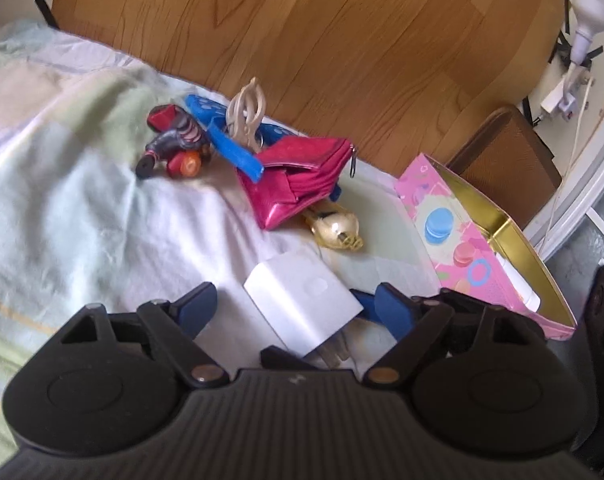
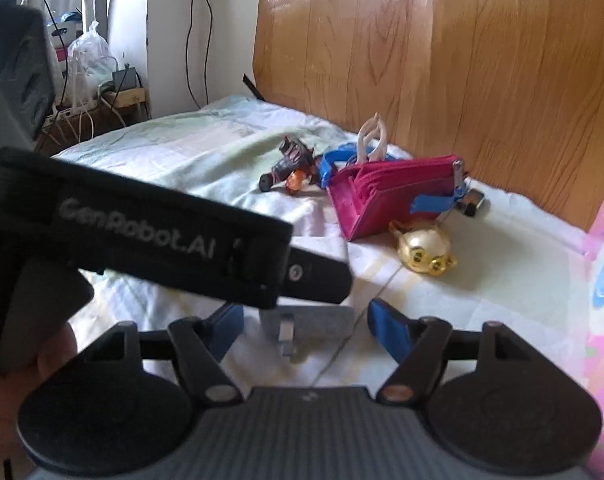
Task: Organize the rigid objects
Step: 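Grasp the white charger plug with the left gripper, then carry the charger plug into the pink tin and release it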
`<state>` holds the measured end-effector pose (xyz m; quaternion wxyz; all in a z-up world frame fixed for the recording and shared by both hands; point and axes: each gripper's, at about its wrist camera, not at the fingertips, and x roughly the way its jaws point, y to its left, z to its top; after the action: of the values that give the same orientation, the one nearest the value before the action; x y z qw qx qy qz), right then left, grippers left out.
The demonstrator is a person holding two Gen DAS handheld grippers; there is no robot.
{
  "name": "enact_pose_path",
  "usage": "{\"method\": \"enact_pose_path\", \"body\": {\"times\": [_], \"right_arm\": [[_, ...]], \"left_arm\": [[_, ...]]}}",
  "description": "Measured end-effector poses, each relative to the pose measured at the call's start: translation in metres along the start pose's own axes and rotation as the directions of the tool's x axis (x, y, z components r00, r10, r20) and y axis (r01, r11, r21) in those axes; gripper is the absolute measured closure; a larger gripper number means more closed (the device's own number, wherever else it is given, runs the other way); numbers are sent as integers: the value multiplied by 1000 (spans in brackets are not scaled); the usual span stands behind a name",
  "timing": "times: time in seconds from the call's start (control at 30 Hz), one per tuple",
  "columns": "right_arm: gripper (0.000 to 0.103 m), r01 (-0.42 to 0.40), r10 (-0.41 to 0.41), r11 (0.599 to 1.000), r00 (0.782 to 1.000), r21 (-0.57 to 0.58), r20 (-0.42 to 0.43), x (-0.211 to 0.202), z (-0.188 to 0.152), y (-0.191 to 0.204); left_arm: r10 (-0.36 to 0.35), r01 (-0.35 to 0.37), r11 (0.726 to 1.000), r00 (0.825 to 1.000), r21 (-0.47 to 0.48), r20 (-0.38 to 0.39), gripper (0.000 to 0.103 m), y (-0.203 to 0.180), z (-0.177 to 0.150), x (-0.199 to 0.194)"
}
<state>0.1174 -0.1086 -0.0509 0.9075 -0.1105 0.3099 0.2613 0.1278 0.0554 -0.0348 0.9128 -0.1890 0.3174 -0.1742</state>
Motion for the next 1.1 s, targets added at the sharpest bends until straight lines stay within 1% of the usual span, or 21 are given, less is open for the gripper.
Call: {"method": "enact_pose_path", "body": {"times": [0.03,0.07,0.1,0.13,0.17,0.3,0.4,0.47,0.6,0.7,0.8,0.9,1.0,1.1], "right_arm": [[37,-6,6,1000,1000,4,1,1,1,0],[43,-11,11,1000,1000,7,1,3,2,-1],[45,-15,15,1000,1000,13,4,4,2,-1],[53,-10,9,1000,1000,16,8,5,3,-1],[54,-14,13,1000,1000,18,11,5,2,-2],[54,9,-9,1000,1000,5,14,-1,-1,3],[54,21,-21,1000,1000,-4,22,-11,-8,7],[54,37,-37,999,999,-2,24,-20,-15,9],[54,45,-46,998,999,43,25,-42,-30,2],[54,85,-87,996,995,40,47,-61,-42,3],[54,150,-151,989,984,22,92,-81,-52,4],[54,195,-198,980,971,35,134,-98,-56,-4],[54,222,-232,972,958,73,170,-116,-55,-20],[54,252,-269,962,942,105,203,-133,-54,-38]], "left_arm": [[-2,2,1000,1000,3,2,16,0,0,0],[-5,5,1000,1000,10,4,16,-1,-1,0],[-6,6,1000,1000,19,6,18,-3,-2,1],[-11,11,1000,1000,29,3,20,-5,-2,2],[-17,17,999,1000,39,-1,22,-7,-3,2],[-29,29,999,1000,44,-1,22,-8,-5,1],[-52,53,997,998,53,-17,22,-11,-8,0],[-68,70,995,997,69,-32,22,-18,-13,-3],[-89,94,991,994,90,-57,22,-37,-27,-7],[-109,115,988,992,101,-64,22,-54,-33,-10],[-132,139,981,989,132,-60,22,-74,-32,-14],[-154,160,971,987,180,-47,22,-99,-27,-16],[-176,178,953,984,243,-29,22,-127,-20,-17],[-214,210,929,977,305,-22,22,-158,-13,-14]]}}
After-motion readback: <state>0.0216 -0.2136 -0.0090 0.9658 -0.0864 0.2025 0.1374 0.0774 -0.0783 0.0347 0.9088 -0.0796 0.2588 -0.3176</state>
